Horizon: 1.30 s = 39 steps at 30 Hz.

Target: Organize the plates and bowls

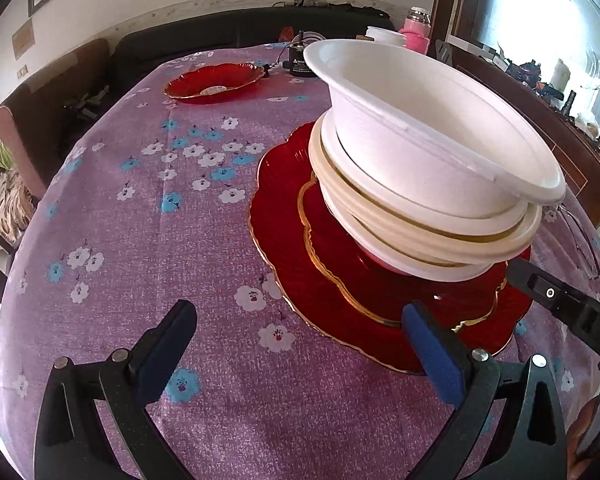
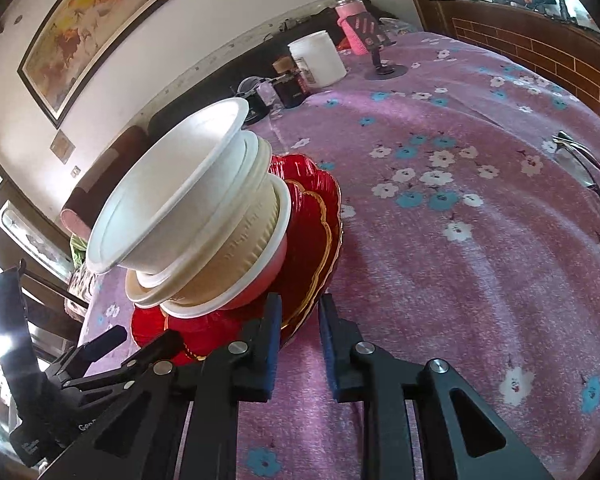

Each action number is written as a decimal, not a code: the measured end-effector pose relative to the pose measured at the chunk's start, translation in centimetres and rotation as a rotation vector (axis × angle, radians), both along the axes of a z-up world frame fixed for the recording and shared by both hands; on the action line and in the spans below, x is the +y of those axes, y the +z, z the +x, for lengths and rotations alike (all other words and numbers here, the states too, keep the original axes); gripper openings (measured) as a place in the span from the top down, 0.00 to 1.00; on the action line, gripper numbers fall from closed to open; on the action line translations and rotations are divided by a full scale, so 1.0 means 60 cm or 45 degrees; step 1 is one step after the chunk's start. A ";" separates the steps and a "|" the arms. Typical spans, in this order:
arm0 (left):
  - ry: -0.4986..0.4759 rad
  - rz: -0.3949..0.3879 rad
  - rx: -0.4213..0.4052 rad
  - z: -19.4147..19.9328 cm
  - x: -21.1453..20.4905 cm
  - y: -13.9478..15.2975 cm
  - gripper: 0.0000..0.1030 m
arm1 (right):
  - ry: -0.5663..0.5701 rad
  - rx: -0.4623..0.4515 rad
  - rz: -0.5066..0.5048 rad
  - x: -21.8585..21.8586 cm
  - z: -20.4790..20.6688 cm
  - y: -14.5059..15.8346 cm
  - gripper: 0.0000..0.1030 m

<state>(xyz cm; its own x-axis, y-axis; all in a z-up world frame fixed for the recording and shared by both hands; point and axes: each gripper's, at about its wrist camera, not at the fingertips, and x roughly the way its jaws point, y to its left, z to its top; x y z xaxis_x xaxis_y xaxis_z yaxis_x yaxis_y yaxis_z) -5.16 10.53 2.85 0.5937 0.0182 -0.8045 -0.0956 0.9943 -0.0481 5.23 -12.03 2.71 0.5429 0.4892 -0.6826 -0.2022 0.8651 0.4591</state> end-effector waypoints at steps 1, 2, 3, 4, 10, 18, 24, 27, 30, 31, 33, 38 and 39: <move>-0.001 -0.004 0.001 0.000 0.001 0.000 0.00 | 0.003 0.004 0.011 -0.002 0.000 -0.001 0.79; -0.003 -0.008 0.003 -0.001 0.002 0.000 0.00 | 0.006 0.014 0.032 -0.006 0.001 -0.002 0.79; -0.005 -0.013 0.002 -0.001 0.002 0.000 0.00 | 0.005 0.018 0.045 -0.009 0.001 -0.002 0.79; -0.006 -0.018 0.001 -0.003 0.003 -0.001 0.00 | 0.007 0.020 0.039 -0.011 0.001 -0.002 0.77; -0.014 -0.027 -0.027 -0.017 -0.001 0.005 0.00 | -0.024 -0.040 0.009 -0.029 -0.023 0.014 0.67; -0.014 -0.069 -0.031 -0.023 -0.017 0.003 0.00 | -0.032 -0.086 -0.013 -0.030 -0.054 0.021 0.57; -0.030 -0.082 -0.059 -0.040 -0.024 0.012 0.00 | -0.050 -0.116 -0.002 -0.045 -0.078 0.031 0.49; -0.034 -0.055 -0.105 -0.068 -0.029 0.020 0.00 | -0.049 -0.144 -0.007 -0.050 -0.092 0.034 0.48; -0.045 0.015 -0.151 -0.092 -0.043 0.024 0.00 | -0.048 -0.169 -0.020 -0.048 -0.107 0.035 0.46; -0.048 0.044 -0.168 -0.101 -0.048 0.025 0.00 | -0.047 -0.177 -0.028 -0.045 -0.111 0.035 0.45; -0.050 0.078 -0.202 -0.122 -0.056 0.026 0.00 | -0.049 -0.202 -0.051 -0.041 -0.121 0.036 0.43; -0.051 0.101 -0.278 -0.172 -0.062 0.022 0.00 | -0.080 -0.274 -0.106 -0.040 -0.156 0.036 0.35; -0.038 0.102 -0.291 -0.180 -0.060 0.020 0.00 | -0.084 -0.292 -0.111 -0.041 -0.166 0.037 0.33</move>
<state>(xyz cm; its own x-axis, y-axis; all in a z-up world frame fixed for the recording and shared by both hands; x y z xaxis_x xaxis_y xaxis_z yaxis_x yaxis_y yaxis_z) -15.94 6.91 4.06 0.7614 0.0565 -0.6458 -0.0621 0.9980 0.0141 -4.71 -14.47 4.90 0.7172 0.3922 -0.5760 -0.2343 0.9142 0.3307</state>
